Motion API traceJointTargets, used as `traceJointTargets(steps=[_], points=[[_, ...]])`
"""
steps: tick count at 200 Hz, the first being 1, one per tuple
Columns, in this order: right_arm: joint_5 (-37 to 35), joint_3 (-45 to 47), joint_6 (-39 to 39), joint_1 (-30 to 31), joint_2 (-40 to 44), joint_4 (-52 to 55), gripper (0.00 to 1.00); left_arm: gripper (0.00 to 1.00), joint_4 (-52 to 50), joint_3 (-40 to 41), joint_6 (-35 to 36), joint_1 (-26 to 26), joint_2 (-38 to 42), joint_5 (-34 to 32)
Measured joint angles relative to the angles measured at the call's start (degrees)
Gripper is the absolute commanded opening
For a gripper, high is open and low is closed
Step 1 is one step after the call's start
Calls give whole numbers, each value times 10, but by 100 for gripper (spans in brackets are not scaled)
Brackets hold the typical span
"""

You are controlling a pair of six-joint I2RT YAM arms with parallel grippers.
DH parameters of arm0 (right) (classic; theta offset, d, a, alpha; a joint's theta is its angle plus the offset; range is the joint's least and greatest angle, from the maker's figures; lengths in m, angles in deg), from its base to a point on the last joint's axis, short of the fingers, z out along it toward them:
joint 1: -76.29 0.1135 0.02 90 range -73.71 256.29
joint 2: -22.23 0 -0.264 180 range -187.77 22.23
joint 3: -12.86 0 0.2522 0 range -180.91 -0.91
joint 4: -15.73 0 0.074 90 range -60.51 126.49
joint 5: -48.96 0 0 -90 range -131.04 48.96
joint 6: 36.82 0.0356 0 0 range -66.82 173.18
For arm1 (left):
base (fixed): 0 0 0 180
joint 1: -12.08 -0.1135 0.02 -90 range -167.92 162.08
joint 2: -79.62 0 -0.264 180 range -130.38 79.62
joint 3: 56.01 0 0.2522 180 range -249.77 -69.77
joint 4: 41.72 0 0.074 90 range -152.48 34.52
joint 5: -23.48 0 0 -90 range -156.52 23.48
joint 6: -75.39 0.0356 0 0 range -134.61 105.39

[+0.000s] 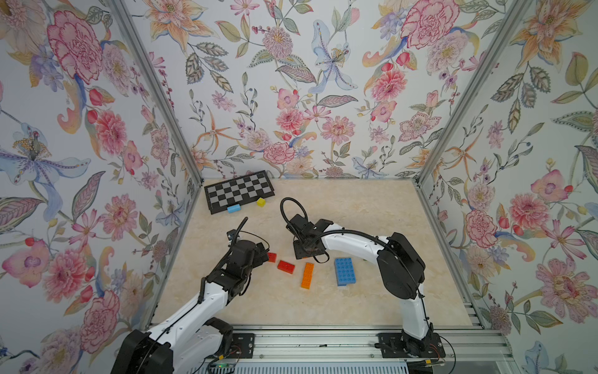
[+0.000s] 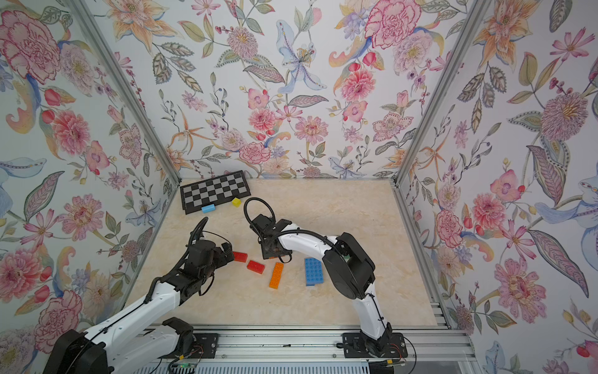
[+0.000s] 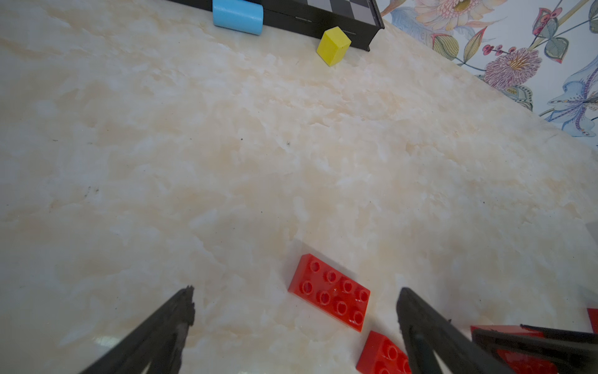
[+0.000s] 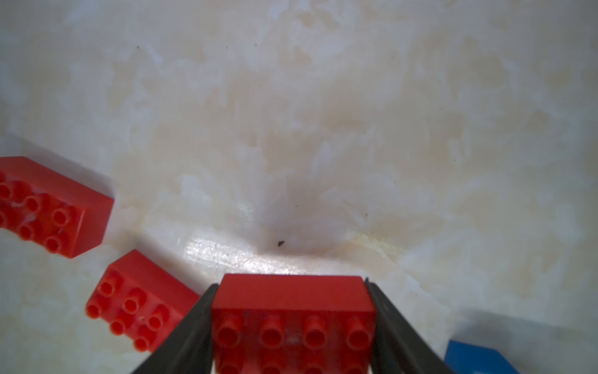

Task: Assemble a rectangle with lego
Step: Pick up the lego brick from the center of the board, then assemble the lego brick with the lego brick.

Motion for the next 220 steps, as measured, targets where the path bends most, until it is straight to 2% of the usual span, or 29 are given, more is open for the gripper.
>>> traceJointTargets(steps=[70, 142, 220], points=[[-5, 98, 148, 40, 143, 0, 26, 99, 8, -10, 34, -26, -22, 56], [21, 164, 268, 89, 141, 1, 19, 99, 7, -10, 47, -39, -15, 91], [0, 166, 317, 85, 90, 1, 17, 99, 7, -9, 47, -41, 3, 92]])
